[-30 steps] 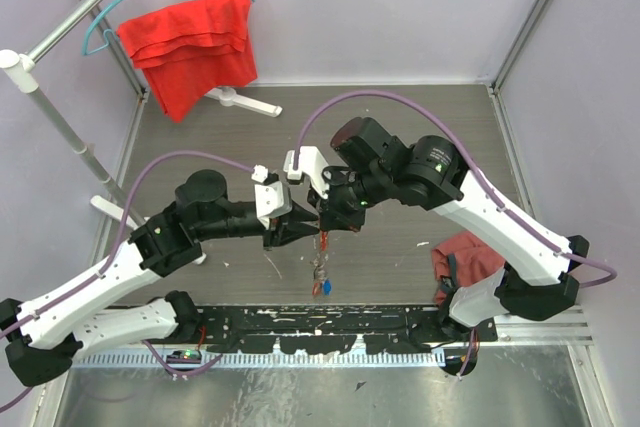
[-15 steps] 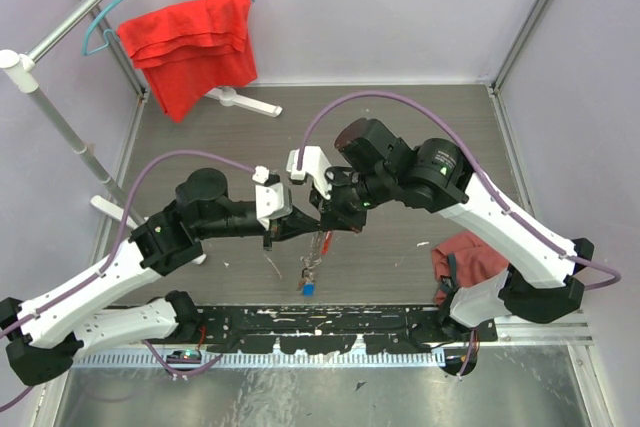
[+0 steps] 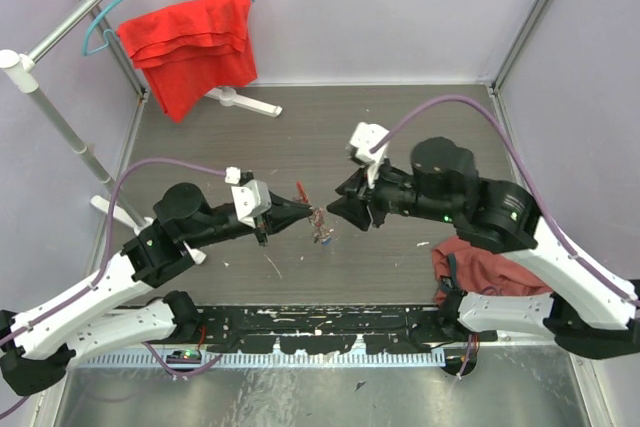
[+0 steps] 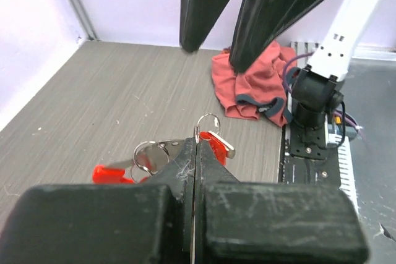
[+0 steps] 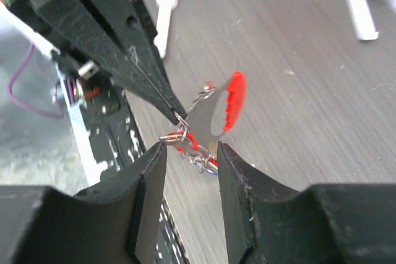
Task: Put the keys on the keyring
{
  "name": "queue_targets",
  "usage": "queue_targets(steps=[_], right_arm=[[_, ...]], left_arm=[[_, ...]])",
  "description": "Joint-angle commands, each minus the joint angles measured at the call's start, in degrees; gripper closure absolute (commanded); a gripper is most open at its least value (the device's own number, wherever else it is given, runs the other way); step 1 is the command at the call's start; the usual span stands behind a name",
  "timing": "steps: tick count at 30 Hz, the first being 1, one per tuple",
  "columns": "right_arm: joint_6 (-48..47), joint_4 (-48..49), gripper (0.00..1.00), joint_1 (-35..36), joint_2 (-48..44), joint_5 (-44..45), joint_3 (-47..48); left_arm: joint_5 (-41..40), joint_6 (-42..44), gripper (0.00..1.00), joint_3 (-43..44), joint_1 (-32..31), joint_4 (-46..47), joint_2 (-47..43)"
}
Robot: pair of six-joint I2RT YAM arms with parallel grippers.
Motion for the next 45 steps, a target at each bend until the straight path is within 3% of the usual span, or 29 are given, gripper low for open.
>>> queue_targets(steps=[1,5,13,29,45], right_arm=[[11.4,19.2,0.56,0.1,-5.9,9.5,-7.0],[19.3,25.8,0.56,0.1,-8.1,11.7,-11.5],[32.3,28.9,0.55,0.1,-7.6,11.8,-14.4],[33.7,27.9,0.67,0.0,-5.4,9.5,-15.6],[33.4,27.3,0.99,0.1,-5.7,11.3,-16.1]], left_arm=[[-5.4,-3.9,1.0,-3.4,0.0,12.5,-2.6],[-8.0,-5.5,1.0,-5.1,0.0,16.2,-4.0],[-10.4,-5.4,1.0,-5.0,0.0,16.3,-5.0],[-9.6,-5.0,1.0,-4.4,0.0,15.7,-5.0],[-10.1,-4.4,1.0,-4.7,0.0,15.3,-5.5]])
